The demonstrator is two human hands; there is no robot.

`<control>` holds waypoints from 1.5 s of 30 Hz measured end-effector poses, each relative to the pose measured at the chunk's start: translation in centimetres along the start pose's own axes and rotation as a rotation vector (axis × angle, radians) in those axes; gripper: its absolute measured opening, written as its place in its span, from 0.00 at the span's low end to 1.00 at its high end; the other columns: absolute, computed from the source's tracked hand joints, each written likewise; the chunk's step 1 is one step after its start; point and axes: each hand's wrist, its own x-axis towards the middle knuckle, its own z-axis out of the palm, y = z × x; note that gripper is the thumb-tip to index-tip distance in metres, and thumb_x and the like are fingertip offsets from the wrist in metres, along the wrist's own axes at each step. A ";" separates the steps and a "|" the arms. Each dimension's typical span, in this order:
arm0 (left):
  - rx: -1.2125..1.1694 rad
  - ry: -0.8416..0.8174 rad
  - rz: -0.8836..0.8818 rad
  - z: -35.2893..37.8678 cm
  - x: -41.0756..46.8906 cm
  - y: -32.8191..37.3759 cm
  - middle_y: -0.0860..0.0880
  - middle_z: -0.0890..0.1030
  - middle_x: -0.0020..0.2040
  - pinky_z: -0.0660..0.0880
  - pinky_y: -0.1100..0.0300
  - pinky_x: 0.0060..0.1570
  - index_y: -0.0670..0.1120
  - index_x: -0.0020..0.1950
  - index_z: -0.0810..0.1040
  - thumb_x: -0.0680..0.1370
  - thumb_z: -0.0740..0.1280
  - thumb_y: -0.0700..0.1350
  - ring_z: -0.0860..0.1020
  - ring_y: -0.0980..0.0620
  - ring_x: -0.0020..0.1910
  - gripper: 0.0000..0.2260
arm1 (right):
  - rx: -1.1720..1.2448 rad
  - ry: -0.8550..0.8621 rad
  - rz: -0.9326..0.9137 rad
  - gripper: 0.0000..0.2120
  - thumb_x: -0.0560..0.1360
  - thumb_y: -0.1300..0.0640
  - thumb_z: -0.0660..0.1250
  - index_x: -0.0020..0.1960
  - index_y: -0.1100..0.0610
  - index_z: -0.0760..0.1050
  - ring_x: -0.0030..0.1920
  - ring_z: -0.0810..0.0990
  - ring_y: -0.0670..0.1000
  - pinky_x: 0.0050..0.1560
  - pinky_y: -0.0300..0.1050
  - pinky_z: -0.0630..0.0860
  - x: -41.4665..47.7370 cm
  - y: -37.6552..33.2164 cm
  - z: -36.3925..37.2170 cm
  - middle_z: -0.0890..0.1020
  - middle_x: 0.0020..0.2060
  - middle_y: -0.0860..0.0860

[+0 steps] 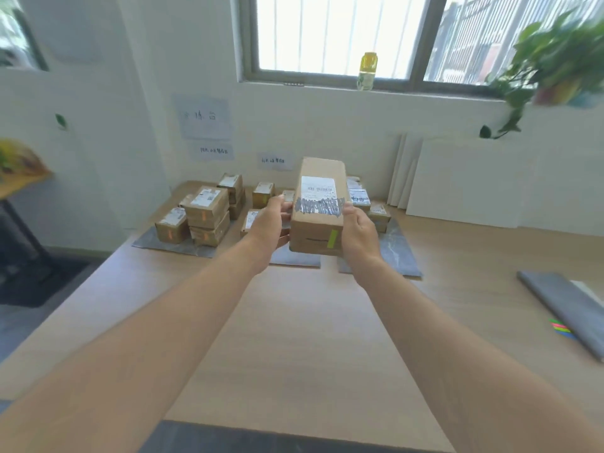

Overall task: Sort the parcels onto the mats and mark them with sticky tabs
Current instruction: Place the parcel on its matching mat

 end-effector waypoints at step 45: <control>0.043 0.050 -0.601 -6.4 43.8 -19.2 0.55 0.81 0.44 0.72 0.61 0.47 0.49 0.47 0.78 0.83 0.57 0.47 0.77 0.54 0.47 0.11 | -0.068 -0.135 0.635 0.15 0.86 0.42 0.53 0.68 0.46 0.69 0.54 0.74 0.41 0.53 0.43 0.67 31.2 24.9 22.3 0.76 0.54 0.37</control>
